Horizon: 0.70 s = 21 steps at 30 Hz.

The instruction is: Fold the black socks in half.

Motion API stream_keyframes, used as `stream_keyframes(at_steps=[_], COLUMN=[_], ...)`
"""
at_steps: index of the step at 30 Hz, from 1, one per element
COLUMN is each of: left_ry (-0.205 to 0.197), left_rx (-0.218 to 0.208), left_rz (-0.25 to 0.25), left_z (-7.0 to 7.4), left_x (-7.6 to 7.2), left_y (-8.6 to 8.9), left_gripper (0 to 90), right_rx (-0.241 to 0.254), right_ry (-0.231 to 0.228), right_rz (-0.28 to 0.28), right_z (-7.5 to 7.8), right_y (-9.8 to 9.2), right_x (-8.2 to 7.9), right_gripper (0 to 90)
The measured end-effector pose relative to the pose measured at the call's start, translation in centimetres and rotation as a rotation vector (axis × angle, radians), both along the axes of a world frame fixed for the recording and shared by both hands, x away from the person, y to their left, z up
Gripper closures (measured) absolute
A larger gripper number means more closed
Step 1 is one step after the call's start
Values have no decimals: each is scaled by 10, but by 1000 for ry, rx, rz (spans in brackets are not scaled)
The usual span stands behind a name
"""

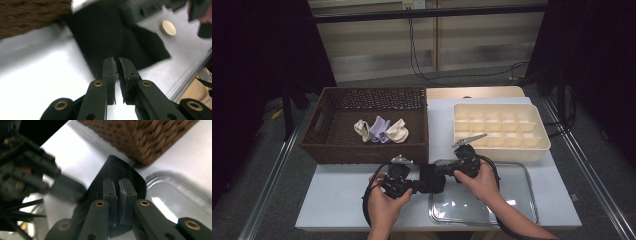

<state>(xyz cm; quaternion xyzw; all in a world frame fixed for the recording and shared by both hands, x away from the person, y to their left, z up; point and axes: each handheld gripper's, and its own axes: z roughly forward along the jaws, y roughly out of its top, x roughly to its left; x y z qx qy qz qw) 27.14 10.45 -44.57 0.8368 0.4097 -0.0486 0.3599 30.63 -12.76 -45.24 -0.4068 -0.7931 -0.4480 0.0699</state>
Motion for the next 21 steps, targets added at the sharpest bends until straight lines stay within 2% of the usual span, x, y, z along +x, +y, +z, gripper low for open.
stream_keyframes(at_steps=[2, 3, 5, 7, 8, 11, 13, 15, 17, 19, 21], left_ry=[0, -5, -14, -13, -14, -15, -19, -19, -17, -19, -29], left_rx=[12, 15, 29, 23, 26, 28, 30, 26, 26, 13, 3], left_rz=[-16, -15, -17, -10, -10, -14, -15, -11, -12, -9, -8], left_z=[-3, -3, -3, -3, -3, -3, -3, -3, -4, -4, -3], left_x=[0, 0, 0, 0, 0, 0, 0, 0, 0, 0, 1], left_y=[-6, -8, -10, -11, -10, -10, -11, -11, -10, -8, -6], left_gripper=[827, 827, 828, 827, 828, 828, 828, 825, 823, 813, 775], right_rx=[-18, -31, -49, -31, -33, -45, -26, 26, 54, 108, 123], right_ry=[1, -6, -21, -11, -8, 25, 51, 83, 114, 154, 165], right_rz=[-7, -31, -71, -91, -102, -119, -134, -139, -138, -124, -125], right_z=[0, -1, -1, -1, -1, -6, -12, -19, -25, -29, -29], right_y=[2, 3, 2, -1, -2, -4, -6, -9, -9, -9, -10], right_x=[4, 4, 3, 1, 0, -2, -2, -1, 0, 1, 2], right_gripper=[819, 781, 609, 567, 508, 435, 434, 456, 489, 603, 743])
